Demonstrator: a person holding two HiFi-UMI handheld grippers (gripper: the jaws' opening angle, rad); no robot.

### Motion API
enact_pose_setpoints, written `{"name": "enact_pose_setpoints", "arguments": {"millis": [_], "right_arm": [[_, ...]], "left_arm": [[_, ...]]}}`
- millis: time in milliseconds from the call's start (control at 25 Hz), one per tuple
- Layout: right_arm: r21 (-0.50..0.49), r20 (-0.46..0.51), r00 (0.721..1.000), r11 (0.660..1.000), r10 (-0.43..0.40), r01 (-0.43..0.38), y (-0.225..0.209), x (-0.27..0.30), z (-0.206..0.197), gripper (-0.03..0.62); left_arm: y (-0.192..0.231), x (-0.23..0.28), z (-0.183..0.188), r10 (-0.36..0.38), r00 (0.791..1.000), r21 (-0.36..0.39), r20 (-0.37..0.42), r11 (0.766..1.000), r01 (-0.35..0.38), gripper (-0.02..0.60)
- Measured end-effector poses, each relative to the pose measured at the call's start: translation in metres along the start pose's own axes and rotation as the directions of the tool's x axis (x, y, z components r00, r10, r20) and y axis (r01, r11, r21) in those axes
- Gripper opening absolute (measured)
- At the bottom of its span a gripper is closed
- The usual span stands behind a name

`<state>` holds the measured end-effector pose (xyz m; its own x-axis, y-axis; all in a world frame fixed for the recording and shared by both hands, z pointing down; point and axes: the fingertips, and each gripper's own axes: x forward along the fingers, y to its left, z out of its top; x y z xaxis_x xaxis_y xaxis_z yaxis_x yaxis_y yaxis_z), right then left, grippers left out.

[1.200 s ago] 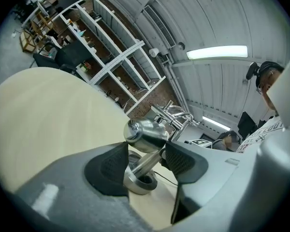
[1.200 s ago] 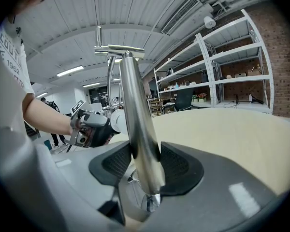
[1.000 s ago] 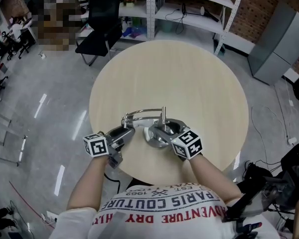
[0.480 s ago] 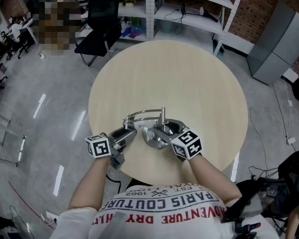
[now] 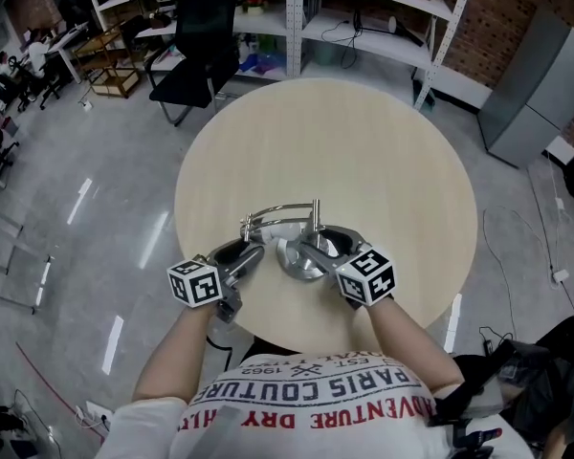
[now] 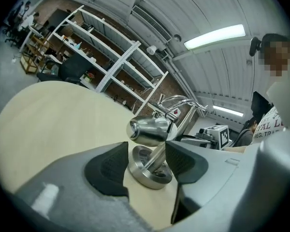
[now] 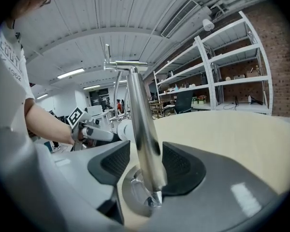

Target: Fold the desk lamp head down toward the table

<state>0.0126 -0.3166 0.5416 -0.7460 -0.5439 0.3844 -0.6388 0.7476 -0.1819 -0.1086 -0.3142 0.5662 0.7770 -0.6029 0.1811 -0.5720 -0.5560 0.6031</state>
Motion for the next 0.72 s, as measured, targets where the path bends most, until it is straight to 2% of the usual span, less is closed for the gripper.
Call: {"name": "enact_pose_setpoints", "arguments": {"millis": [160, 320, 440, 520, 560, 600, 640, 720], "right_arm": [[-0.016, 0.019, 1.000, 1.000, 0.018, -0.018, 0.011, -0.022, 0.009, 0.204], [-0.038, 0.031, 0.997, 0.996, 0.077, -0.076, 0.047, -0.047, 0.021, 0.145], [-0.036, 0.053, 0.989, 0.990, 0.136, -0.134, 0.077, -0.063, 0.035, 0.098], [-0.048, 0.051, 0.988, 0.988, 0.149, -0.146, 0.092, -0.073, 0.041, 0.035], [-0.052, 0.047, 0.988, 0.988, 0.148, -0.145, 0.098, -0.078, 0.042, 0.011], [-0.054, 0.044, 0.988, 0.988, 0.146, -0.143, 0.105, -0.082, 0.043, 0.006], [-0.053, 0.044, 0.988, 0.988, 0.147, -0.145, 0.112, -0.085, 0.043, 0.006], [-0.050, 0.042, 0.985, 0.985, 0.166, -0.164, 0.133, -0.089, 0.039, 0.006]], "left_arm": [[-0.014, -0.015, -0.002, 0.033, 0.999, 0.026, -0.002, 0.999, -0.033, 0.232], [-0.054, -0.030, -0.006, 0.020, 0.999, 0.091, -0.033, 0.996, -0.017, 0.229], [-0.102, -0.034, 0.003, -0.056, 0.998, 0.157, -0.030, 0.986, 0.061, 0.227], [-0.135, -0.036, 0.008, -0.108, 0.993, 0.199, -0.038, 0.973, 0.114, 0.225], [-0.147, -0.037, 0.009, -0.111, 0.993, 0.223, -0.042, 0.968, 0.117, 0.224], [-0.154, -0.040, 0.009, -0.097, 0.994, 0.247, -0.045, 0.963, 0.106, 0.162], [-0.160, -0.044, 0.008, -0.081, 0.996, 0.270, -0.045, 0.959, 0.091, 0.006], [-0.169, -0.057, 0.005, -0.070, 0.996, 0.297, -0.051, 0.951, 0.082, 0.000]]}}
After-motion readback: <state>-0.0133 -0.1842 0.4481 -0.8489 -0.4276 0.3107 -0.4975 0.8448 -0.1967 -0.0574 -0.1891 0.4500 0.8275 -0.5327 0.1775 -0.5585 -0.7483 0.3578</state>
